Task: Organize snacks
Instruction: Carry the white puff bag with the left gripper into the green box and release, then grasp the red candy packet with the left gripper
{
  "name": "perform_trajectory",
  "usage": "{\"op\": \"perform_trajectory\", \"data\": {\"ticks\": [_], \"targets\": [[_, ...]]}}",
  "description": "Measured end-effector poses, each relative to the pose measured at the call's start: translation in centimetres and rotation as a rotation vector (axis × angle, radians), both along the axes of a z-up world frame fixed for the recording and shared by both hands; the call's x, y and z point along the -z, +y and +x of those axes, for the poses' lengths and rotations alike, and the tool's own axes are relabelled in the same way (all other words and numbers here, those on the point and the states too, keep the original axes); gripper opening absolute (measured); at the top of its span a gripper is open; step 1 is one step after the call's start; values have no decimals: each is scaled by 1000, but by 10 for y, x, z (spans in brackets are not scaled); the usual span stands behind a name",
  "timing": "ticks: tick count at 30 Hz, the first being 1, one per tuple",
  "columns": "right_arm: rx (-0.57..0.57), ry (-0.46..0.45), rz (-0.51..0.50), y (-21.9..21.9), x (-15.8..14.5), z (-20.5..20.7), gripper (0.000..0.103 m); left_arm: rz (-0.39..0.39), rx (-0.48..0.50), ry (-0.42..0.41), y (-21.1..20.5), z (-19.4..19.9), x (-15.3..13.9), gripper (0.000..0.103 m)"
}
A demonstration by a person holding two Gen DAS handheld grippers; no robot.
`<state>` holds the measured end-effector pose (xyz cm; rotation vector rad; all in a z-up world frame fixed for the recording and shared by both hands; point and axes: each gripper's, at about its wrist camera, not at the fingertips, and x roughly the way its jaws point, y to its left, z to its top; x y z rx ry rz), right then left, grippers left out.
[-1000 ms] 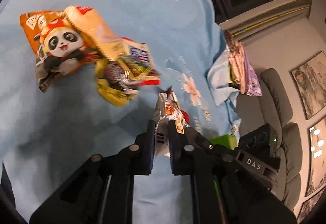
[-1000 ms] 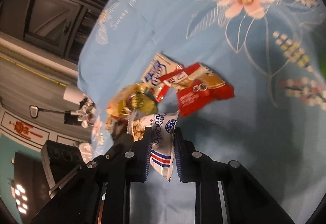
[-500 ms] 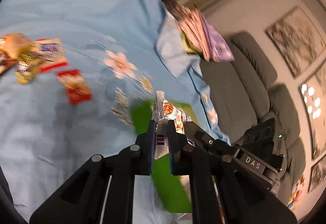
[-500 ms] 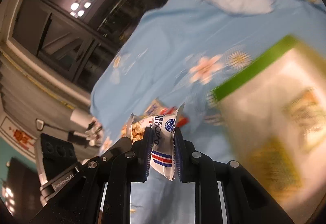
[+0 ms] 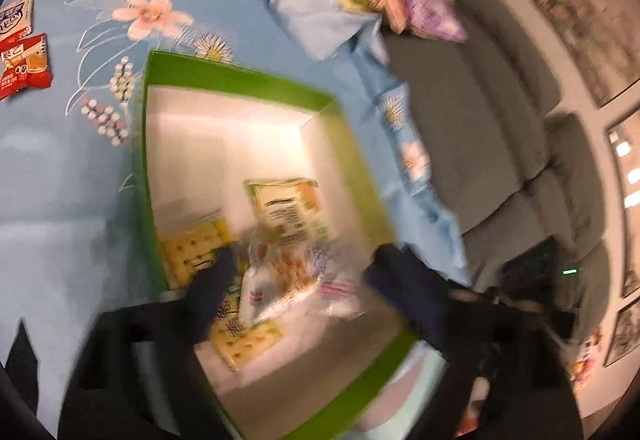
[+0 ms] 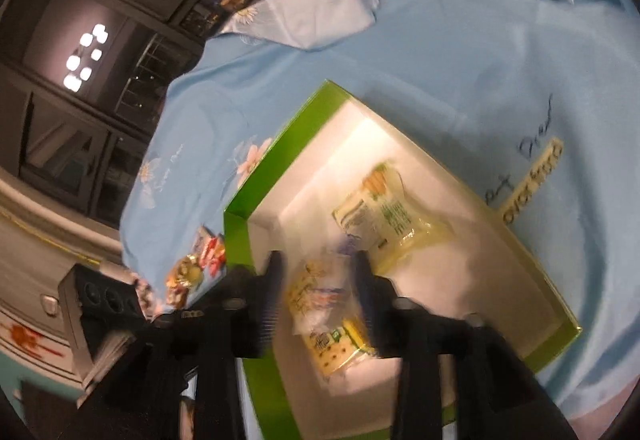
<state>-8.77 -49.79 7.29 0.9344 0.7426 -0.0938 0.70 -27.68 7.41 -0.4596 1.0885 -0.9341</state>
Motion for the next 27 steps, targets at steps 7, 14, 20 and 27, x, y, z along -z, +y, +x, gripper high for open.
{"op": "perform_trajectory", "data": {"ticks": [7,14,20,27], "targets": [[-25,-82,-78,23,-37,-3,103,41,-28,-159,34,0,-48,103],[-192,-117,-106,89,-55,39,103,183,-156,-224,110,21,-45,103],[-305,-62,-110,144,-44,102,103,168,-237,-158,186,64,-22,103],[-301,-8,205,171,17,182,103,-82,-344,131,240,141,36,102]]}}
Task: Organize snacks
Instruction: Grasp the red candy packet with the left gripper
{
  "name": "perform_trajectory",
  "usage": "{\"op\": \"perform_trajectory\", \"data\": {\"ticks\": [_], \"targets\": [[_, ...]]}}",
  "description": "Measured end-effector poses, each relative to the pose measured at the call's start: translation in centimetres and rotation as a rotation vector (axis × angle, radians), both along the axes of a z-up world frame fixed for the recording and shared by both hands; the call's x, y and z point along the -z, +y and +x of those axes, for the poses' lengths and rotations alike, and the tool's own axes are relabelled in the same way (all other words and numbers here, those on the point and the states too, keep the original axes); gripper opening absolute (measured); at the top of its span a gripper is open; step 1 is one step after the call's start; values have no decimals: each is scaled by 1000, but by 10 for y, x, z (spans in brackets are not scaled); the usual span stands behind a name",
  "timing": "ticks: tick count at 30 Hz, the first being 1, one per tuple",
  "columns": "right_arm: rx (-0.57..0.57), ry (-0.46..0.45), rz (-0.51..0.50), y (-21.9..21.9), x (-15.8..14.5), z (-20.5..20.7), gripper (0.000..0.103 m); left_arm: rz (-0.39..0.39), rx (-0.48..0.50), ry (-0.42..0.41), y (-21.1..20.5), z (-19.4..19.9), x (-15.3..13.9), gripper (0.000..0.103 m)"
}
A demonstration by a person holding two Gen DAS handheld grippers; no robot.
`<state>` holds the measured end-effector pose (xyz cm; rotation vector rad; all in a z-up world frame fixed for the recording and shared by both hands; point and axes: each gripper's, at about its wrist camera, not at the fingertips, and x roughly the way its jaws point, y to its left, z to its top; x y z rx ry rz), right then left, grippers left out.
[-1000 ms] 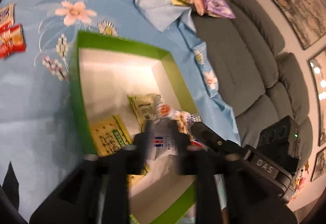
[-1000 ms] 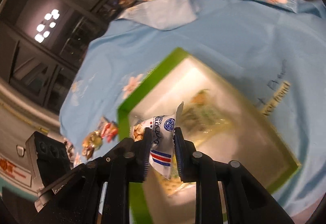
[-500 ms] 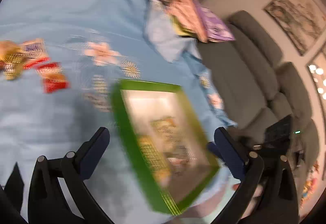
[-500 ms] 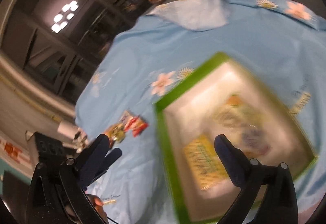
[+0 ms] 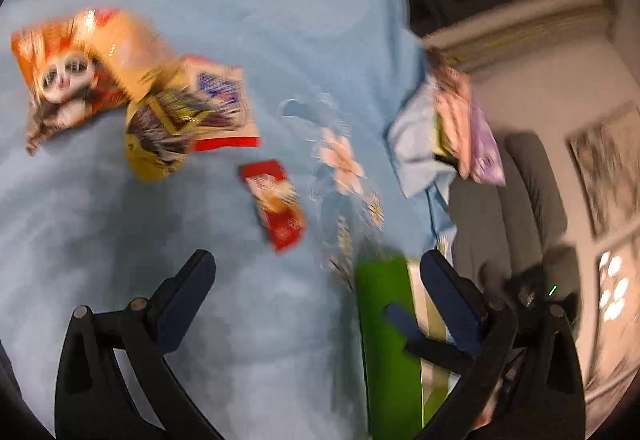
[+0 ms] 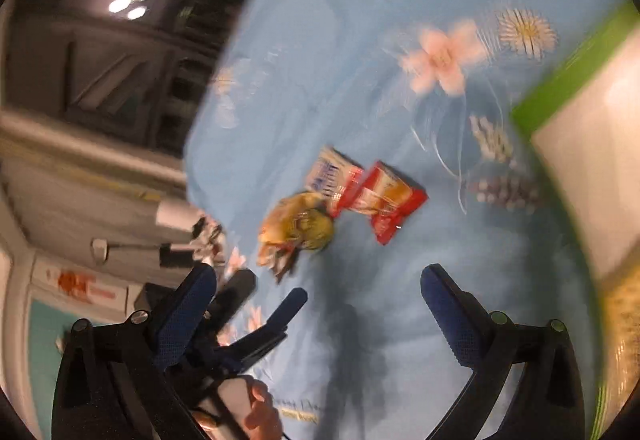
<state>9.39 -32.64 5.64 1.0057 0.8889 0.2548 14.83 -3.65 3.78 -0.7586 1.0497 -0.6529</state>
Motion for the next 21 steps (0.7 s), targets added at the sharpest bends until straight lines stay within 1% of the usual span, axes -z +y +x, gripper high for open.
{"op": "perform_trajectory", "data": {"ticks": [3,4,5,6,7,8,9,10,11,12,13,14,15,16,17,19,20,21], "targets": [[10,56,108,2,38,21,103,-59,5,59,-12,29,24,102],[10,76,109,2,47,26,101,-89,1,89,-18,39,33,102],[17,107,99,2,57,31,99,-120,-5,121,-23,48,43,102],[22,125,97,2,64,34,94,-132,-4,135,-26,56,46,101],[28,131,72,1,70,39,89,-131,-1,125,-31,61,43,101],[28,112,20,3,70,43,87,-139,10,105,-33,66,38,101],[23,99,2,5,70,46,83,-165,38,90,-38,73,36,97],[12,89,-5,8,71,50,80,-179,50,103,-43,79,40,89],[4,88,2,10,73,54,78,-172,40,130,-46,85,46,81],[3,92,6,11,75,59,75,-136,36,138,-50,88,50,59],[8,88,7,11,77,61,71,-89,43,121,-53,90,53,40],[7,88,5,11,77,62,69,-62,56,91,-56,89,56,31],[7,89,-2,12,78,64,63,-42,60,66,-56,89,57,19],[7,93,-14,13,79,65,59,-33,55,50,-56,89,60,17],[9,90,-21,11,76,64,57,-45,51,52,-55,90,61,17],[24,82,-43,9,76,60,51,-59,21,79,-52,97,63,17],[36,78,-51,9,76,59,51,-53,11,76,-53,98,63,17],[39,76,-59,11,76,64,48,-36,12,47,-56,97,62,17]]}}
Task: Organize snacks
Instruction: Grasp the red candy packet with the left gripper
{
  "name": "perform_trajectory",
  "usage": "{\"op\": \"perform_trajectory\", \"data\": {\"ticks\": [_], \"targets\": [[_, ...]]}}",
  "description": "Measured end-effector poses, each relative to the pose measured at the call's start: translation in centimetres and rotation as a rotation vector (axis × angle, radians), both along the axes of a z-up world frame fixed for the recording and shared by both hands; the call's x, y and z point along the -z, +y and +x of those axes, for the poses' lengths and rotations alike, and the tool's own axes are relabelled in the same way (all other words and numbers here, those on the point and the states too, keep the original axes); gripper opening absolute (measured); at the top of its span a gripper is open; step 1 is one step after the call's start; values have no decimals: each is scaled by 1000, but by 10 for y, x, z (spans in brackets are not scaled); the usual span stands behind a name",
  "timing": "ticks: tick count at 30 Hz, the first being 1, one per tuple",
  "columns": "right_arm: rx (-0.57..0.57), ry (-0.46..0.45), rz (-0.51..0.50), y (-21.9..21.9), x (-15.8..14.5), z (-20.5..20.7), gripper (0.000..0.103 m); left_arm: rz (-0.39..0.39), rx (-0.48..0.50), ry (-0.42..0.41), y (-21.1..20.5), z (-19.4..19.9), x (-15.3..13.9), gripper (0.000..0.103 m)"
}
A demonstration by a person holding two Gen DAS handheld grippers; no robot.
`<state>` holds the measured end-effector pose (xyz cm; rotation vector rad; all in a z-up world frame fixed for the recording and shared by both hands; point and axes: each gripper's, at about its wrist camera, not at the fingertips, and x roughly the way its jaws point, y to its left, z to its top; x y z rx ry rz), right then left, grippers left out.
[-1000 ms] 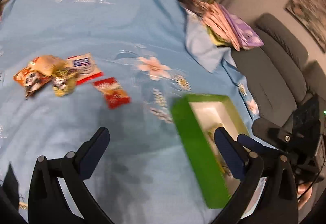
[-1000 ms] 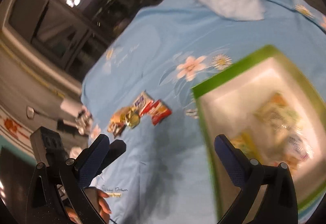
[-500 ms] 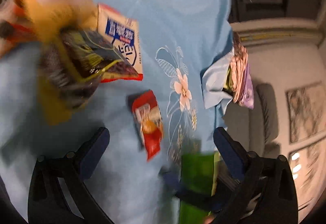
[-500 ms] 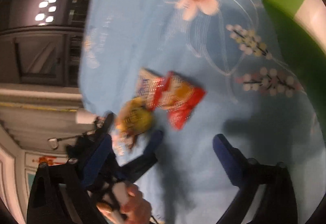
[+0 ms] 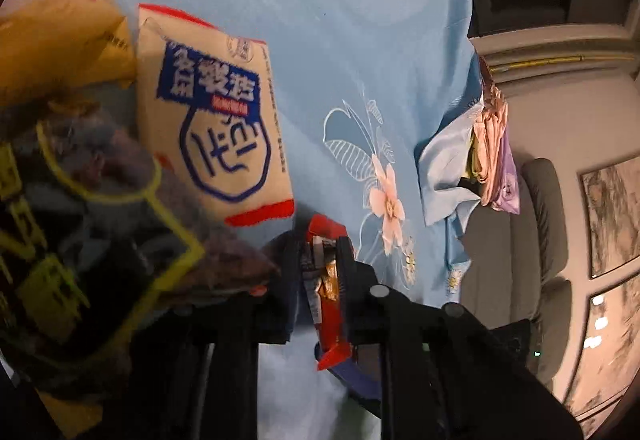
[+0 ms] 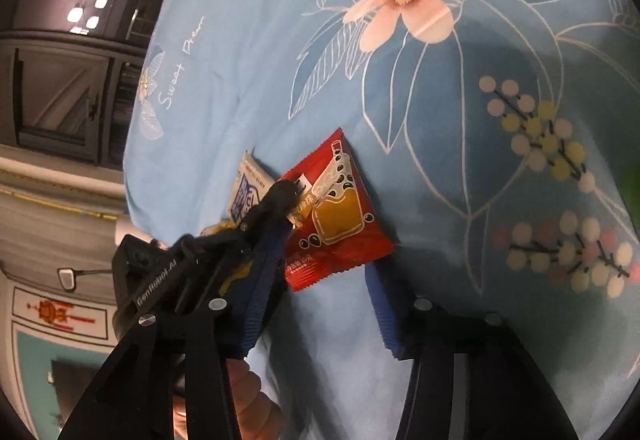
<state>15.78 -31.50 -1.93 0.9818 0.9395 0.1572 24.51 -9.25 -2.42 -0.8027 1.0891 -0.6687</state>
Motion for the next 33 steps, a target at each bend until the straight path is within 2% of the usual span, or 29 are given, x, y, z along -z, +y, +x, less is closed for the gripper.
{"op": "perform_trajectory", "data": {"ticks": [2,4,6,10,15,17,19,22,25,28,30,32,33], "targets": [[5,4,-46,3,-1,6,37,45,-3,-47,-4,-3,-1,17],[28,1,-70,2,1,10,21,47,-13,-52,-5,-2,1,13],[51,-2,-81,2,4,12,12,30,-16,-47,-1,-1,4,11],[62,-53,-126,4,4,7,12,9,-14,-49,4,-1,5,11],[51,-119,-286,18,-7,8,11,-4,-14,-60,6,-2,4,11],[40,-140,-335,23,-13,8,11,-11,-14,-64,4,-2,2,5],[40,-159,-385,26,-15,7,11,-10,-12,-68,1,-4,-1,5],[30,-175,-366,24,-14,4,11,-37,0,-90,0,-7,-9,5],[42,-178,-361,21,-14,3,11,-15,-2,-106,-2,-9,-12,5],[48,-203,-350,16,-19,-6,11,25,-20,-62,-1,-5,-3,7],[49,-222,-347,16,-24,-13,11,13,-26,-26,2,-2,2,9],[31,-254,-318,14,-32,-23,11,-9,-15,-21,3,-2,0,15],[22,-261,-314,15,-35,-26,11,-17,-9,-23,4,-3,-1,22]]}}
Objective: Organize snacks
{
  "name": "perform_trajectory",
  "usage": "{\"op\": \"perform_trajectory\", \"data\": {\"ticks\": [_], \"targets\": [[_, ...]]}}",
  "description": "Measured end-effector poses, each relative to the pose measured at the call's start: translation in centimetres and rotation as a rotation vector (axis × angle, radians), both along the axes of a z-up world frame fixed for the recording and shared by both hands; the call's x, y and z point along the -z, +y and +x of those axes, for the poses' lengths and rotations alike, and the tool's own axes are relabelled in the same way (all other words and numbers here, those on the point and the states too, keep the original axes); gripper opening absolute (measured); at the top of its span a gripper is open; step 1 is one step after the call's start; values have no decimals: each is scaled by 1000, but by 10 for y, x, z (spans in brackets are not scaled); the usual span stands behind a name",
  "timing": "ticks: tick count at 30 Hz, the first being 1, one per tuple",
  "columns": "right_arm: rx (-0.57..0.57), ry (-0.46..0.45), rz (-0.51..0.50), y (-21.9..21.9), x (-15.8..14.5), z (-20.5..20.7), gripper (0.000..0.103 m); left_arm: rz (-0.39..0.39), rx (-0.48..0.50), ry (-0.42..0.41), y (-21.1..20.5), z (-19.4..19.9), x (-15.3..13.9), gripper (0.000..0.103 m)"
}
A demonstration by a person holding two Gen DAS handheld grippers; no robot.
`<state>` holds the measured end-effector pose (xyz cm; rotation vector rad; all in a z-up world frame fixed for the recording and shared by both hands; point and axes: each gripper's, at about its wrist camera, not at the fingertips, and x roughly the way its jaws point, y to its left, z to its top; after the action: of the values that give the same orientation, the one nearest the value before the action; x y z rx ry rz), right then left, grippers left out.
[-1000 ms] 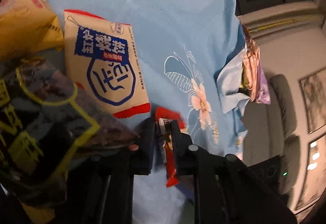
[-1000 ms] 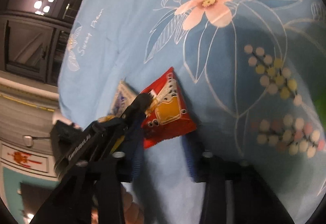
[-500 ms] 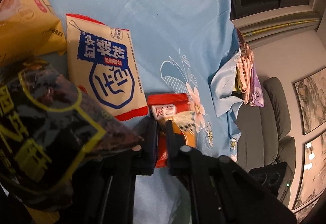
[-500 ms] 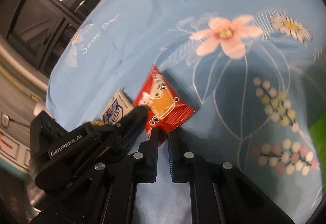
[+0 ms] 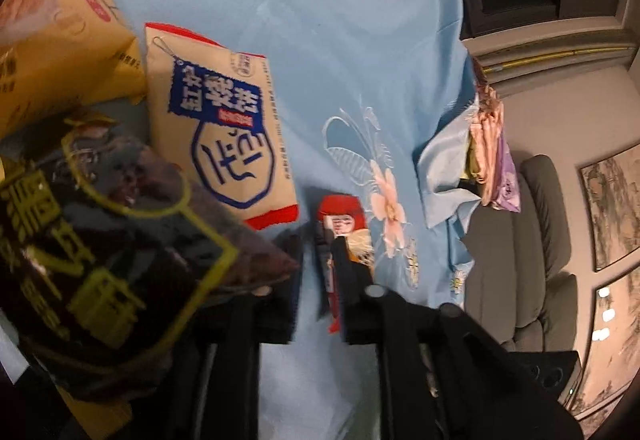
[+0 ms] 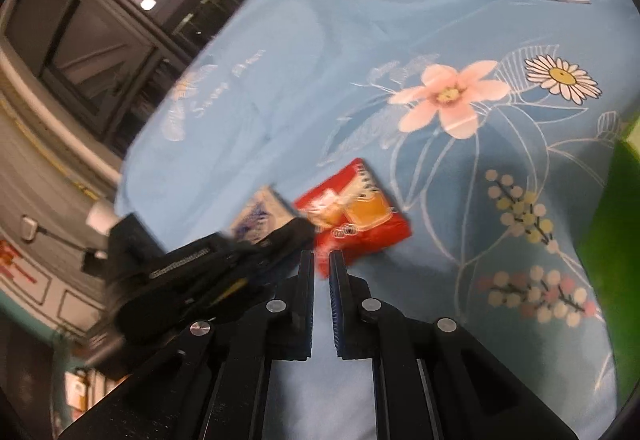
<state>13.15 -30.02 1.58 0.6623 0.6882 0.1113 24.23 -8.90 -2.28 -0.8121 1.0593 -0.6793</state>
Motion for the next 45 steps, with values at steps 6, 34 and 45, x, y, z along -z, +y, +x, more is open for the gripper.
{"op": "perform_trajectory", "data": {"ticks": [6,34,45], "targets": [[-7,-14,-132,17,-19,0,11,-28,-5,-19,1,-9,-14,65],[-280,142,-558,89,4,-19,52,336,-189,-129,62,-82,-87,102],[-509,87,-544,154,7,-151,70,389,-272,-118,145,-226,-105,103]]}}
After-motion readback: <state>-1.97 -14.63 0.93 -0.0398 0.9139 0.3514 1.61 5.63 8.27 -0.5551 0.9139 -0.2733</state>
